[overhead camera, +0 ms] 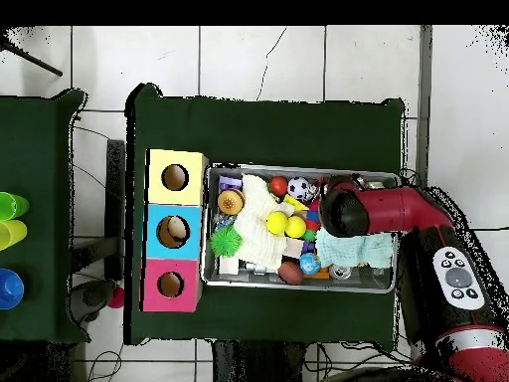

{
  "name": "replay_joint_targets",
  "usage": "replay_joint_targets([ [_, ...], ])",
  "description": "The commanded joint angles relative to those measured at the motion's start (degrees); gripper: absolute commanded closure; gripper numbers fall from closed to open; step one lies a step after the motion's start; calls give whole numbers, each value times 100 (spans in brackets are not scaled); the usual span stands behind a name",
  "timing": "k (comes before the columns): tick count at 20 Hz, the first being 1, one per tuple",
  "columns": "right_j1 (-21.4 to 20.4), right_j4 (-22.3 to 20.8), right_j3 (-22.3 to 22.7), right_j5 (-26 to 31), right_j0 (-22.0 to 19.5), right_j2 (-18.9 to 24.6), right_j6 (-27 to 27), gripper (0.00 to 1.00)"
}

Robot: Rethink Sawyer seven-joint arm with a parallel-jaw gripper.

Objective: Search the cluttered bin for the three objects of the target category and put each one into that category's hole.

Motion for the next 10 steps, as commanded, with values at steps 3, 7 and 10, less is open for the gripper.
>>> replay_joint_targets([
  [3,612,36,-7,664,-343,454,-1028,0],
  [7,645,97,30,730,-398,519,-1005,0],
  [10,676,144,47,754,-433,559,-957,0],
])
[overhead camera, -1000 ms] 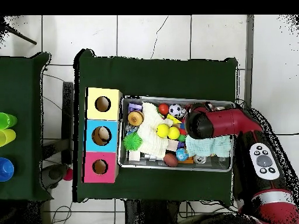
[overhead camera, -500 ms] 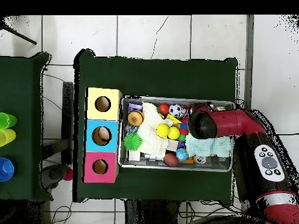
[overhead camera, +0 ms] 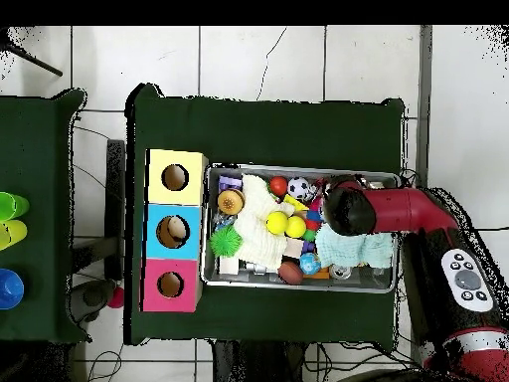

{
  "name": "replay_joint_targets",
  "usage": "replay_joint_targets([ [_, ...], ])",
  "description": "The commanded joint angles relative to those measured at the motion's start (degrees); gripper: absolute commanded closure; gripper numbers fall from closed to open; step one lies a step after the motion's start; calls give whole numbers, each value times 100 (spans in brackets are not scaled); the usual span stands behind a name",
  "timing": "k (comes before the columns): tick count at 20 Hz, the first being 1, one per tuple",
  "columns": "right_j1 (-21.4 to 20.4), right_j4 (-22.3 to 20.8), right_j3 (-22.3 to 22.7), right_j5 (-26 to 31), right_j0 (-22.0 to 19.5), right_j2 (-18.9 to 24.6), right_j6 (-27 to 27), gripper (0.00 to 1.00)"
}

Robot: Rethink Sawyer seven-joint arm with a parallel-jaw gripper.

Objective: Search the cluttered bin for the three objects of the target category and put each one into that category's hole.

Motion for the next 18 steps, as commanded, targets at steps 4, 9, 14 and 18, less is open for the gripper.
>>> replay_joint_targets([
  [4,664,59,76,614,-243,374,-880,0],
  [9,739,182,140,629,-306,447,-798,0],
  [14,735,267,199,599,-271,394,-573,0],
  [18,737,364,226,635,-283,398,-537,0],
])
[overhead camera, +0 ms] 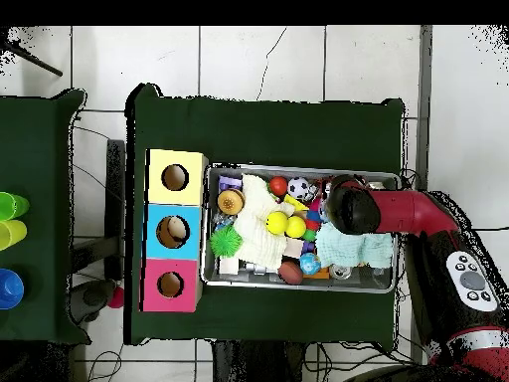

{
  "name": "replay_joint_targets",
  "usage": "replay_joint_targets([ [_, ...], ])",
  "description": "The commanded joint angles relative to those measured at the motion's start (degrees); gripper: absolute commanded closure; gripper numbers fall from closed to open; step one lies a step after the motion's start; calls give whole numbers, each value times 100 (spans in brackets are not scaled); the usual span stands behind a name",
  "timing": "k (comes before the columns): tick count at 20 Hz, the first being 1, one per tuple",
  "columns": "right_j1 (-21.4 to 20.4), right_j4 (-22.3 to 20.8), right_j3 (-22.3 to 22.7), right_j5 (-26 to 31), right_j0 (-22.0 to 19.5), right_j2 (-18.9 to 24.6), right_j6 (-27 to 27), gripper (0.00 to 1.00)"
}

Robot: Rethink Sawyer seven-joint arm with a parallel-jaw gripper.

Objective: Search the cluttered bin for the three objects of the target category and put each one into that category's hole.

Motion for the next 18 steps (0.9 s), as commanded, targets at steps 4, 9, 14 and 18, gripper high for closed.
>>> replay_joint_targets([
  [4,604,162,236,639,-102,240,-536,0],
  [9,680,320,277,651,-179,298,-498,0],
  [14,748,404,326,601,-259,357,-499,0],
  [18,789,495,317,565,-269,350,-445,0],
])
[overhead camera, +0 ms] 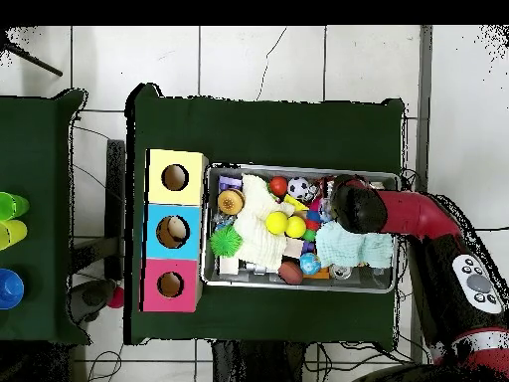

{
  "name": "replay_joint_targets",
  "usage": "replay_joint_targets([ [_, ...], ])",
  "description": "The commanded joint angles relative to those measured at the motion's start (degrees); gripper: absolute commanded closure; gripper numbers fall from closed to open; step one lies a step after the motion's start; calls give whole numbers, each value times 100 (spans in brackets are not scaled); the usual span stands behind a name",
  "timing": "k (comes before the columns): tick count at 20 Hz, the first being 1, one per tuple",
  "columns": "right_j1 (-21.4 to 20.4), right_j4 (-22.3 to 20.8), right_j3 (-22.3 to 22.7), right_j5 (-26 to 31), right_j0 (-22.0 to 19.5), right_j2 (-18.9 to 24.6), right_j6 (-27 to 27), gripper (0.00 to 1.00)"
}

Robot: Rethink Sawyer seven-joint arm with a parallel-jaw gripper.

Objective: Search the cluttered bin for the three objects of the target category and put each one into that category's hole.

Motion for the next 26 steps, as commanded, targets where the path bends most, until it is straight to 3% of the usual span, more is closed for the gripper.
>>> replay_joint_targets([
  [1,660,69,314,569,-80,247,-437,0],
  [26,868,201,267,217,-62,234,-281,0],
])
